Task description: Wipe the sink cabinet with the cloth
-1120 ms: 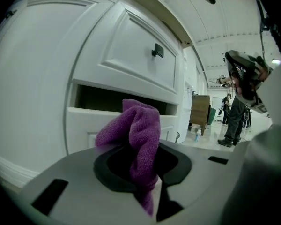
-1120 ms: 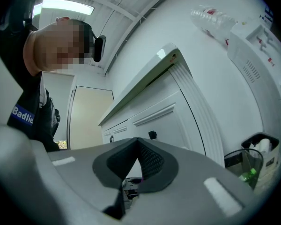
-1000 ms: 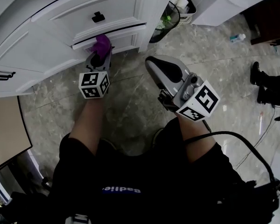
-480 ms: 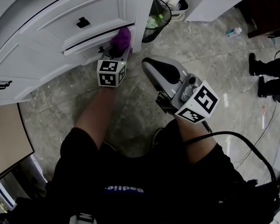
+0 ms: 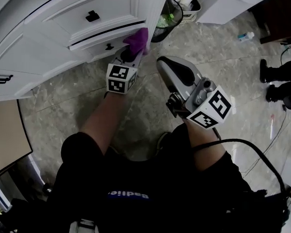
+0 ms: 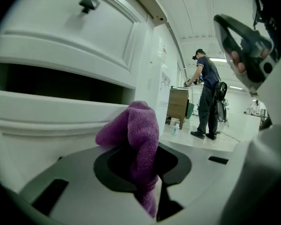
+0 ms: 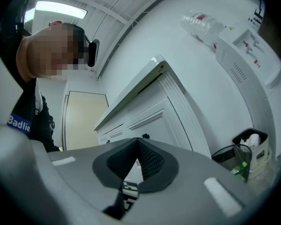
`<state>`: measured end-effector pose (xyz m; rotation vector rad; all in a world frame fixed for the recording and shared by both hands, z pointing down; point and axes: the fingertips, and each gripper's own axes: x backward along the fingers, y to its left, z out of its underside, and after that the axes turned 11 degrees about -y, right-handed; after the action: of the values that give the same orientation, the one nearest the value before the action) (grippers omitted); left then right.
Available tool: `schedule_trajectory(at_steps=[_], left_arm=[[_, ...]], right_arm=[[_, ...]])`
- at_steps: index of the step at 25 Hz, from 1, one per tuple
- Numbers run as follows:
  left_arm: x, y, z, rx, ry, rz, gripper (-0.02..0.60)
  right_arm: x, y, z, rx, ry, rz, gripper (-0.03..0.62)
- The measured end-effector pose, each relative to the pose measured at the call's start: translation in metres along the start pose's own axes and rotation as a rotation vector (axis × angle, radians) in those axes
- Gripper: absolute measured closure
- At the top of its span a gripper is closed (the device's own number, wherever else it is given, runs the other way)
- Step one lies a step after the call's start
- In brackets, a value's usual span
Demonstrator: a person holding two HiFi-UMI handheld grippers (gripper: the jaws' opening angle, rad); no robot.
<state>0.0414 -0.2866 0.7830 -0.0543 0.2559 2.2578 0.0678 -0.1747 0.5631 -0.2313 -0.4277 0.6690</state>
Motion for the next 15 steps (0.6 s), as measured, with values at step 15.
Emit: schedule_trajectory(at_steps=[15], left_arm=[[0.157, 0.166, 0.097, 0.146, 0.112, -0.470, 0.494]], right_arm=[[-0.034, 0.028, 0.031, -0.032, 0.043, -0.079, 0.600]])
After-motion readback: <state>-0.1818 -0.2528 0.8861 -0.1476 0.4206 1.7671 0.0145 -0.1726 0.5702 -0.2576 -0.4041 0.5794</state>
